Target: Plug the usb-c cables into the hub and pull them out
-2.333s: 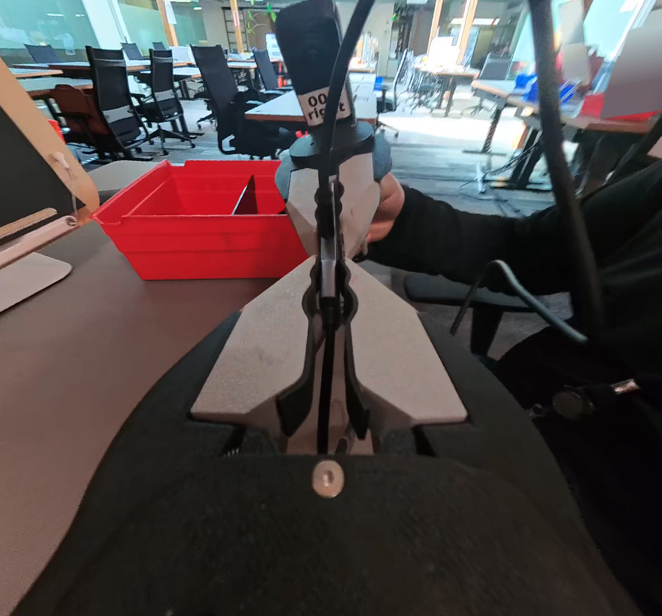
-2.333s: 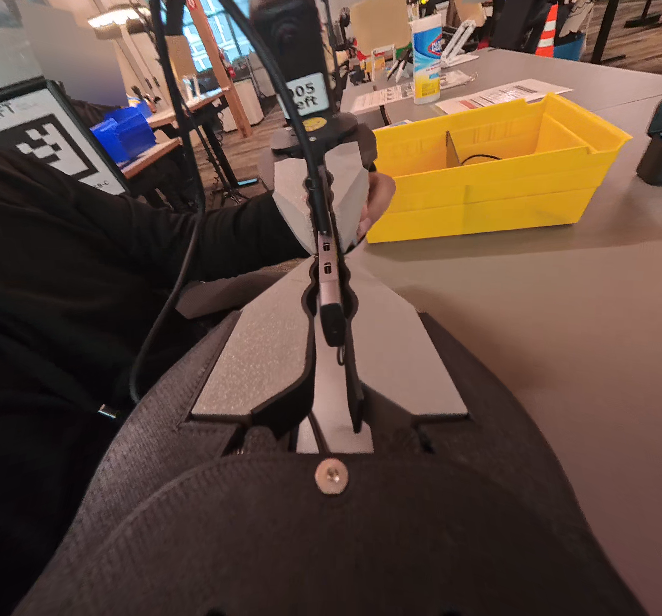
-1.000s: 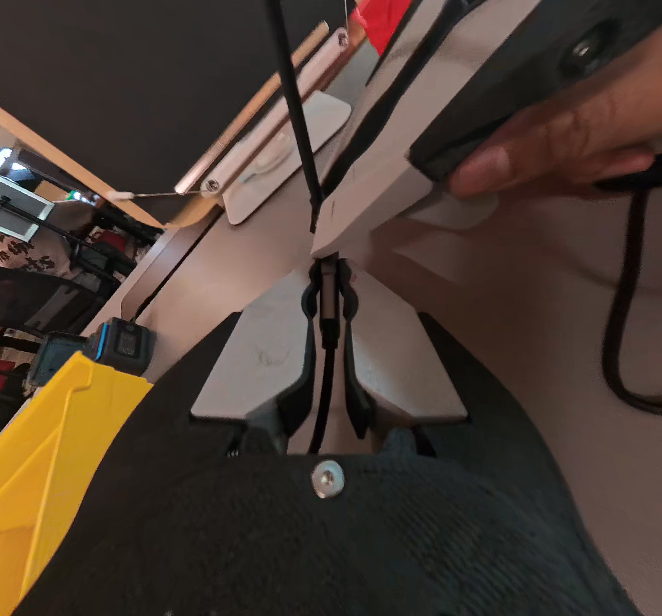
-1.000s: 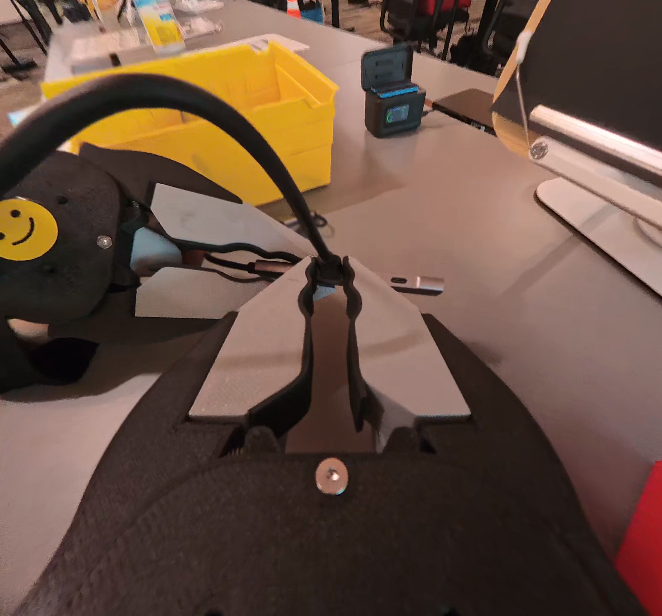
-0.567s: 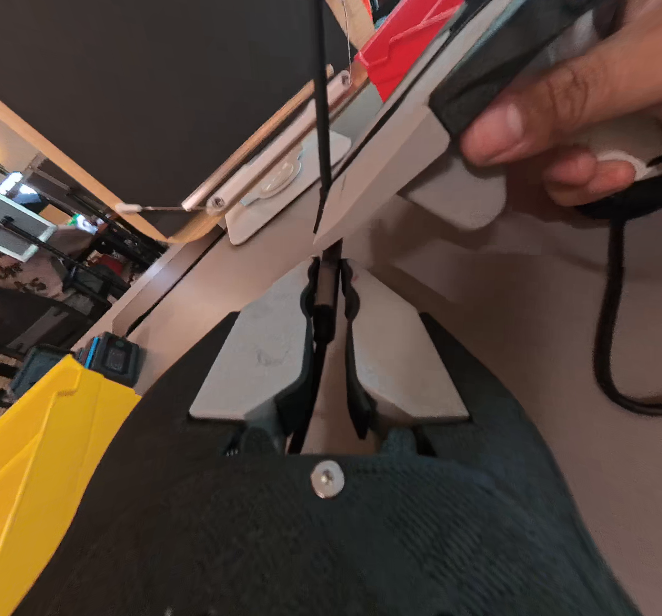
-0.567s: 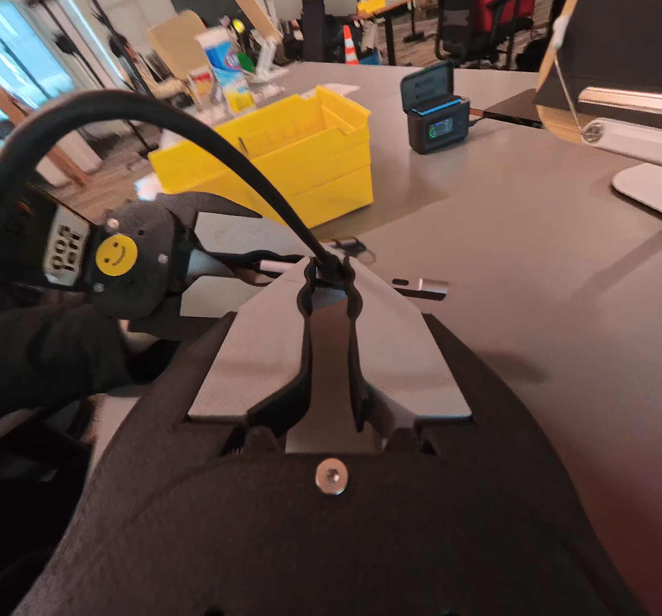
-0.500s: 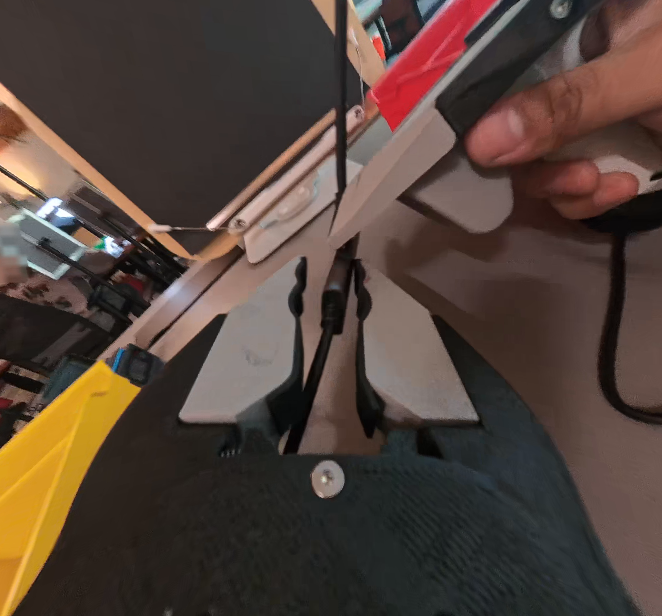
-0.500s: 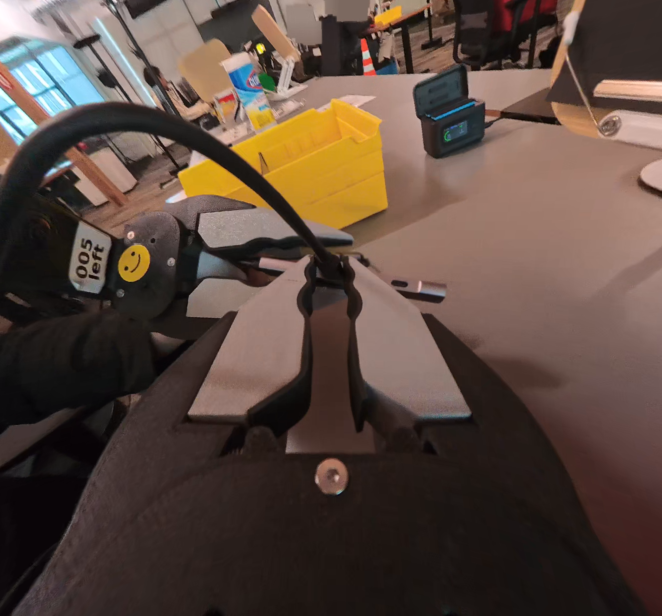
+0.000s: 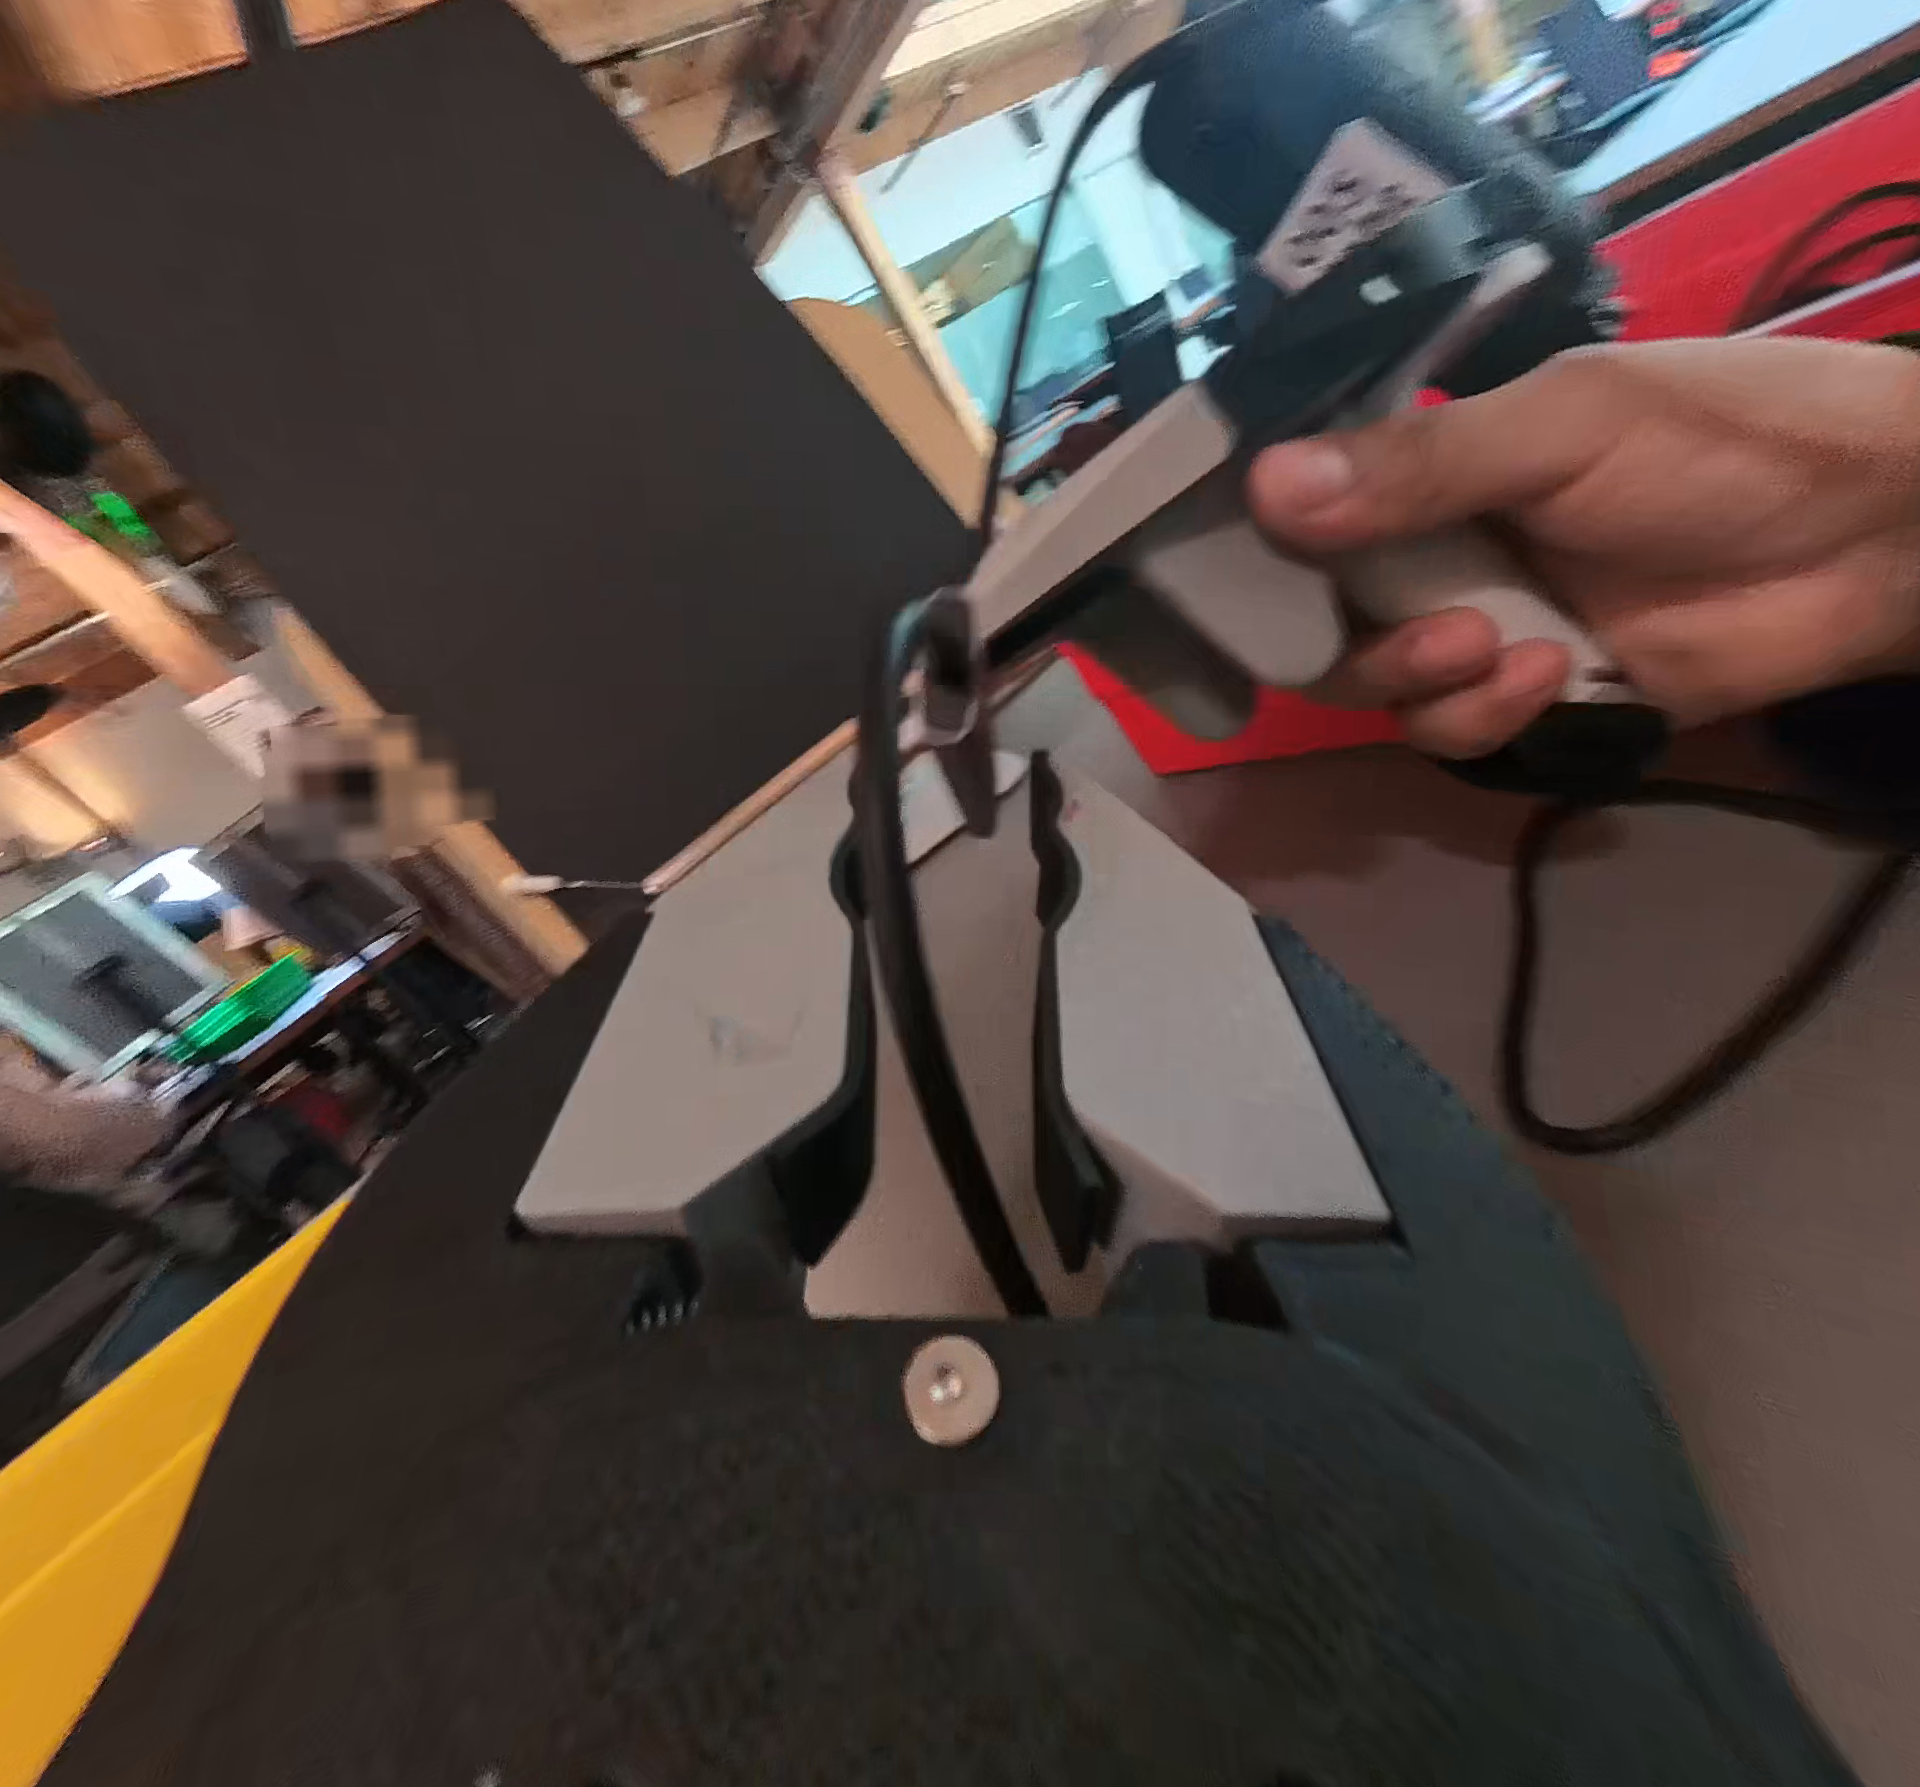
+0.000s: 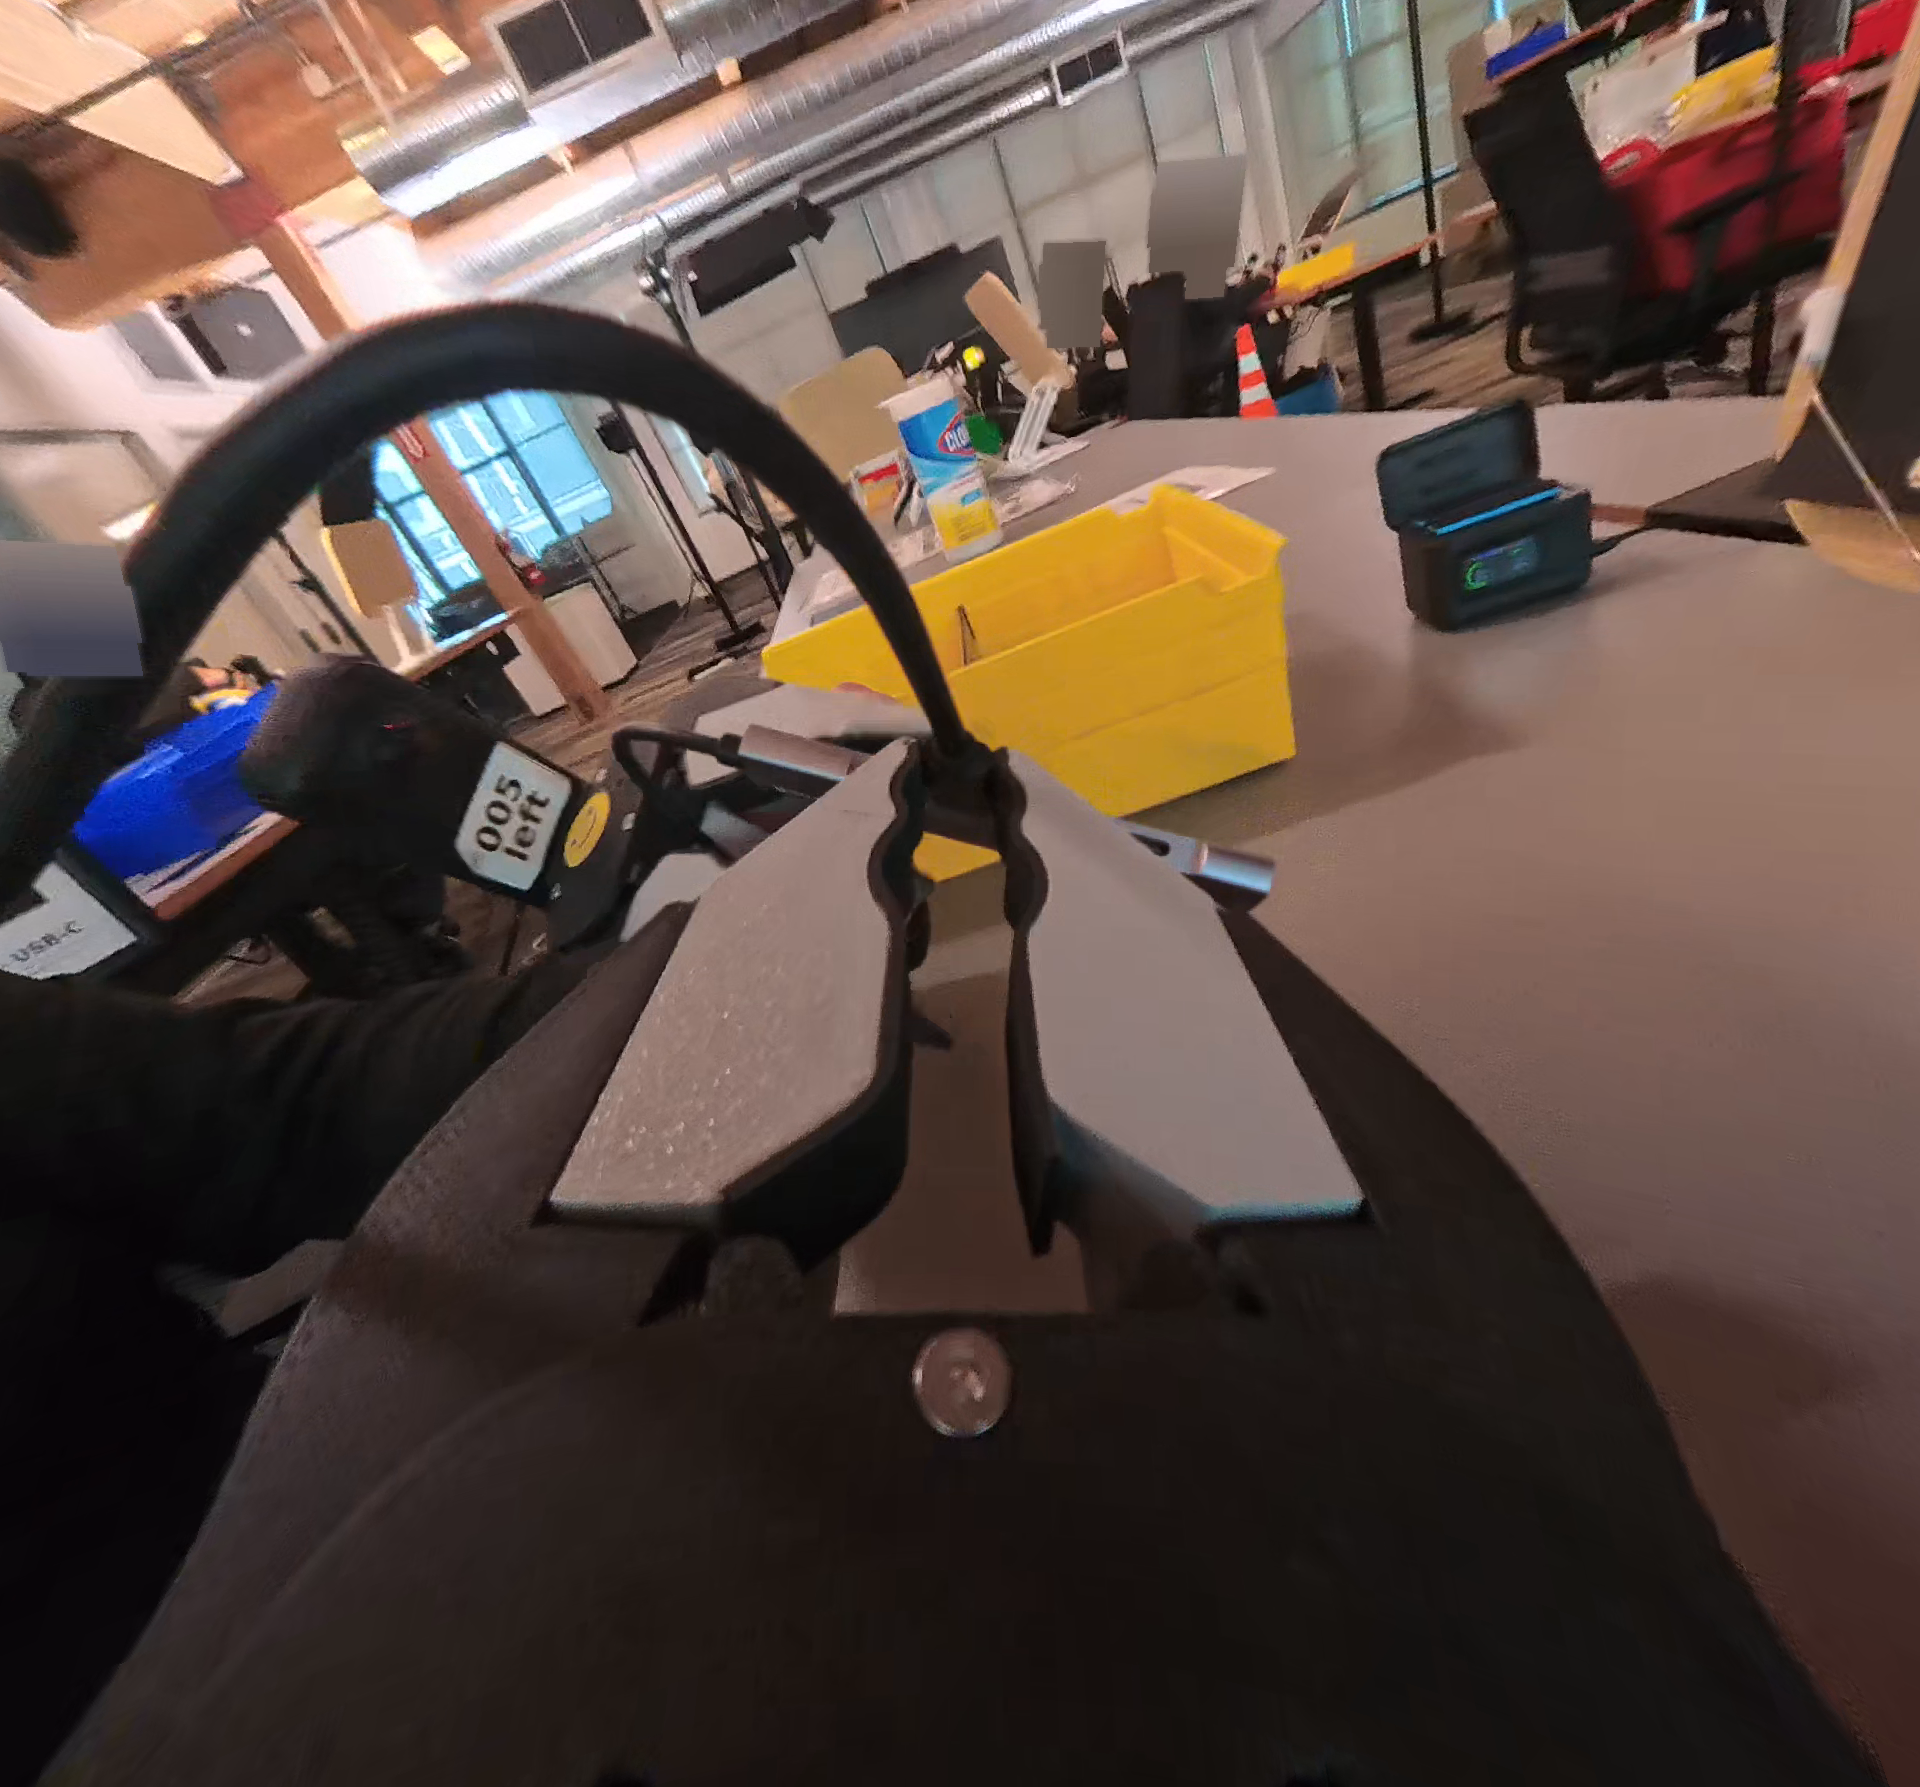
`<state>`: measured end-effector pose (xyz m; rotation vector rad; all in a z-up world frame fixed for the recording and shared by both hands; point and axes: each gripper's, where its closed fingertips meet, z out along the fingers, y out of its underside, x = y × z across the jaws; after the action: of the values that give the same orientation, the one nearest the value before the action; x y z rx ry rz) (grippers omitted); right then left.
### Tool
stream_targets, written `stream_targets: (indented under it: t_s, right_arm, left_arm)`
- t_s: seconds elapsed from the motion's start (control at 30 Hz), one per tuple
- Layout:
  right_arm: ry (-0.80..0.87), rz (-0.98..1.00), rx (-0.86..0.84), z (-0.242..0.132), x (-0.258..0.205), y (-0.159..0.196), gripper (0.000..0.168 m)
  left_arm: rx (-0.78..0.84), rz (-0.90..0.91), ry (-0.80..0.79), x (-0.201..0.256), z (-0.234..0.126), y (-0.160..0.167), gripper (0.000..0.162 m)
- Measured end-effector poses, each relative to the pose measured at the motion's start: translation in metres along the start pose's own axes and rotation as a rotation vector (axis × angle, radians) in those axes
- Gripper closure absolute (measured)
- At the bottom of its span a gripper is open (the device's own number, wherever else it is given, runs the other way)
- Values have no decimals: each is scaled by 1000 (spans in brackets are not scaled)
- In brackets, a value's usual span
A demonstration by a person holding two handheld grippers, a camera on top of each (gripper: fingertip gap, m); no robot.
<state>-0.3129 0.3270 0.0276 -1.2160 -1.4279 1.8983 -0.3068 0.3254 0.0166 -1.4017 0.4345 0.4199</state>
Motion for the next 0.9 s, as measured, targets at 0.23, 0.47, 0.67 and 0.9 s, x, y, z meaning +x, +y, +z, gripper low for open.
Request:
stream_targets:
  t_s: [0.23,0.47,0.67,0.9]
  right_arm:
    - [-74,24,-78,9,-9,15,159]
    - [46,-63,-137,10,5,23,159]
    - [64,71,-44,14,8,16,159]
    - [148,105,162,26,9,-7,161]
  left_arm:
    - [-3,25,26,6,-1,0,154]
    - [-115,102,4,7,4,17,154]
    - [-198,33,-46,-2,5,19,154]
    - [-159,-68,-154,-22,6,10,153]
